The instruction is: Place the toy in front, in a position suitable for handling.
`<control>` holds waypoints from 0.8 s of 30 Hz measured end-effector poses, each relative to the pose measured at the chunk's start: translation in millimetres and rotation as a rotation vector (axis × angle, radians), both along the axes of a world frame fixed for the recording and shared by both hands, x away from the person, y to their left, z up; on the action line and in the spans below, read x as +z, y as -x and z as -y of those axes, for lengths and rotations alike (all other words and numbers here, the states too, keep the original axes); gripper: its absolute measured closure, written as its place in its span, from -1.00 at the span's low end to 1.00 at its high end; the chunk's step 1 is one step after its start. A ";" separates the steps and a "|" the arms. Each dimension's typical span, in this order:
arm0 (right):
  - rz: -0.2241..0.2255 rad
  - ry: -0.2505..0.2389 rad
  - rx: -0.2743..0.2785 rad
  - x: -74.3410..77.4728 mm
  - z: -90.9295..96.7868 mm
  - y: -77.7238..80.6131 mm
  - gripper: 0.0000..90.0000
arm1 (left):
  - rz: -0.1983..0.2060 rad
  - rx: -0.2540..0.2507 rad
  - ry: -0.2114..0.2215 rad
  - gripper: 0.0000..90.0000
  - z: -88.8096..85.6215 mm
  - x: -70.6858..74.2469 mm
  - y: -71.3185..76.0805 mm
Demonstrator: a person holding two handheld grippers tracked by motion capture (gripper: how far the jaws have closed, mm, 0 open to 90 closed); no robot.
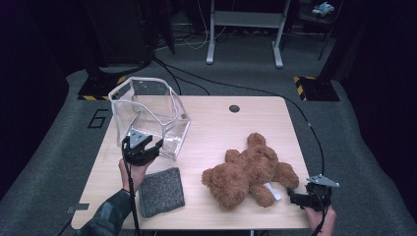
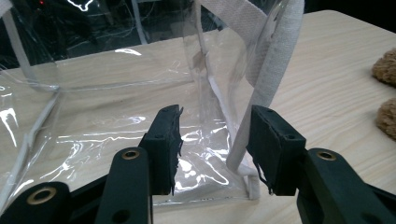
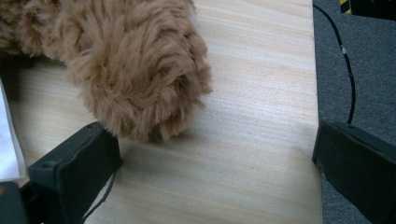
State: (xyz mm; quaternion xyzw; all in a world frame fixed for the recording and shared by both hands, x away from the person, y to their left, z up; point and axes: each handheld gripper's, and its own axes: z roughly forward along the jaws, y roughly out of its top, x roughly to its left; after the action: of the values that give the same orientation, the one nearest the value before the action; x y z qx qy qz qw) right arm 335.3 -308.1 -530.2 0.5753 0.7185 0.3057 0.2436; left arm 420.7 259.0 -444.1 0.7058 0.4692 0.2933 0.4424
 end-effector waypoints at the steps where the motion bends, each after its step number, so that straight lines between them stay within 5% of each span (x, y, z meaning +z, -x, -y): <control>1: 0.001 0.000 0.002 -0.1 0.0 -0.1 -0.99 | 0.002 0.001 0.001 0.19 1.1 0.1 0.1; 9: 0.001 0.000 0.001 -0.1 0.1 -0.1 -0.99 | -0.005 -0.017 0.029 -0.06 3.0 3.0 8.4; 15: 0.001 0.000 0.001 -0.1 0.0 -0.1 -0.99 | -0.039 -0.026 -0.007 -0.39 11.6 5.3 0.1; 18: 0.001 0.000 0.002 -0.1 0.0 -0.1 -0.99 | -0.040 0.007 -0.019 -0.21 15.4 5.3 -5.4; 20: 0.001 0.000 0.002 -0.1 0.1 -0.1 -0.99 | -0.032 0.015 -0.027 0.17 17.1 5.9 -7.5; 24: 0.000 0.000 0.001 -0.1 0.0 -0.1 -0.99 | -0.038 0.021 -0.017 0.32 16.5 6.1 -12.5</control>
State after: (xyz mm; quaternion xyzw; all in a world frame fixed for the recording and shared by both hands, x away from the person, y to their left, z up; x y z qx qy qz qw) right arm 335.4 -308.1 -530.3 0.5749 0.7187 0.3060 0.2434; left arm 433.2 242.6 -438.0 0.7101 0.4823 0.2881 0.4244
